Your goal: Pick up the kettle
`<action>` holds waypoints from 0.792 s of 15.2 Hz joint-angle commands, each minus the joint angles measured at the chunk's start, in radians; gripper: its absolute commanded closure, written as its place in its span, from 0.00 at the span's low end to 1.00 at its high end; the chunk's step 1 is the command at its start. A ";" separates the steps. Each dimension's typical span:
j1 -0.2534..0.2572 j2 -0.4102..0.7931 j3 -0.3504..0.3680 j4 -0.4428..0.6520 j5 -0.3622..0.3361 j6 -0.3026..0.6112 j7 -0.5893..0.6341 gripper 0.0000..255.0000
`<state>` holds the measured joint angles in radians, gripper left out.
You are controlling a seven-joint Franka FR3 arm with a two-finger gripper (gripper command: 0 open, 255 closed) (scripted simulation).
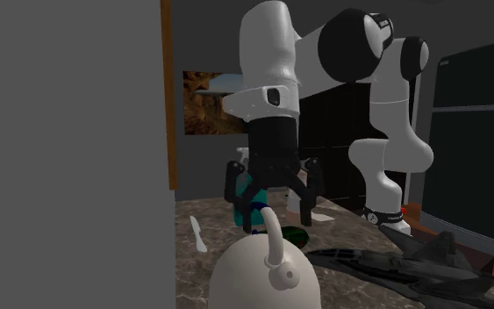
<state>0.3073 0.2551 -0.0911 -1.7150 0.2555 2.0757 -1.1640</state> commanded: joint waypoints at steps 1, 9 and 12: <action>0.001 0.007 0.002 -0.017 0.004 0.024 -0.007 0.00; 0.000 0.020 0.004 -0.047 0.011 0.066 -0.019 1.00; 0.000 0.020 0.003 -0.047 0.011 0.066 -0.019 1.00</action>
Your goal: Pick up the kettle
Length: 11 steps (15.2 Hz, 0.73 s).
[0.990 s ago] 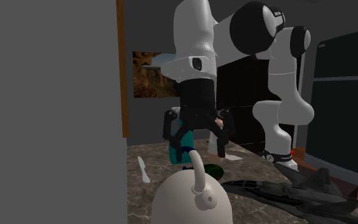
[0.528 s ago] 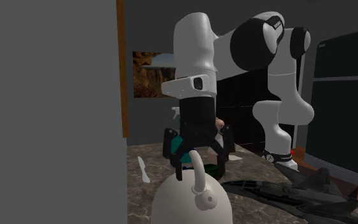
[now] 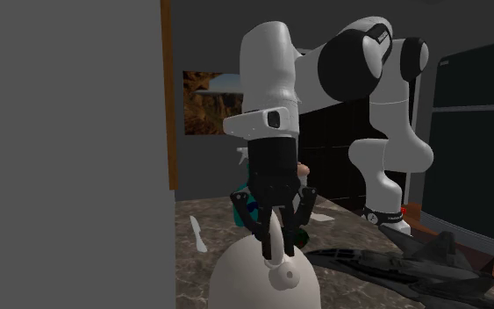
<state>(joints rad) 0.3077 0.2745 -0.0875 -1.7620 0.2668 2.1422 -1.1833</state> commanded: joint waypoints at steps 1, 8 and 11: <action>0.000 0.000 0.000 -0.001 0.000 0.000 0.000 1.00; 0.000 -0.014 -0.002 0.034 -0.008 -0.048 0.013 1.00; 0.000 -0.024 -0.004 0.061 -0.014 -0.084 0.022 1.00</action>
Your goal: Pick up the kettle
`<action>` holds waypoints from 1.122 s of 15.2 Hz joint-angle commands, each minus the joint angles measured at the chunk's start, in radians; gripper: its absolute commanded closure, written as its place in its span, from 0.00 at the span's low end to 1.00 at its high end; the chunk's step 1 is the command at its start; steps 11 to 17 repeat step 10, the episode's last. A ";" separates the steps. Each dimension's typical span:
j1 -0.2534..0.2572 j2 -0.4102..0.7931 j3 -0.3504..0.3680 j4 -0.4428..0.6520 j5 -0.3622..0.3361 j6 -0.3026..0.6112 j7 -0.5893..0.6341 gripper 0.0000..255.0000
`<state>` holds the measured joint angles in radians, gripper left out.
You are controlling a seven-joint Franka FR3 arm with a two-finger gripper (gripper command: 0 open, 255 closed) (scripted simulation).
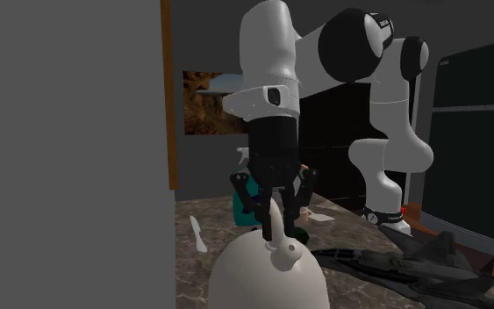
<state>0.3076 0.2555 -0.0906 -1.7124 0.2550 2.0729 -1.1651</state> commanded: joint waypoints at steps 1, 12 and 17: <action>0.000 -0.008 -0.001 0.021 -0.004 -0.026 0.007 1.00; -0.002 -0.022 -0.004 0.097 -0.014 -0.115 0.027 1.00; -0.002 -0.022 -0.004 0.097 -0.014 -0.115 0.027 1.00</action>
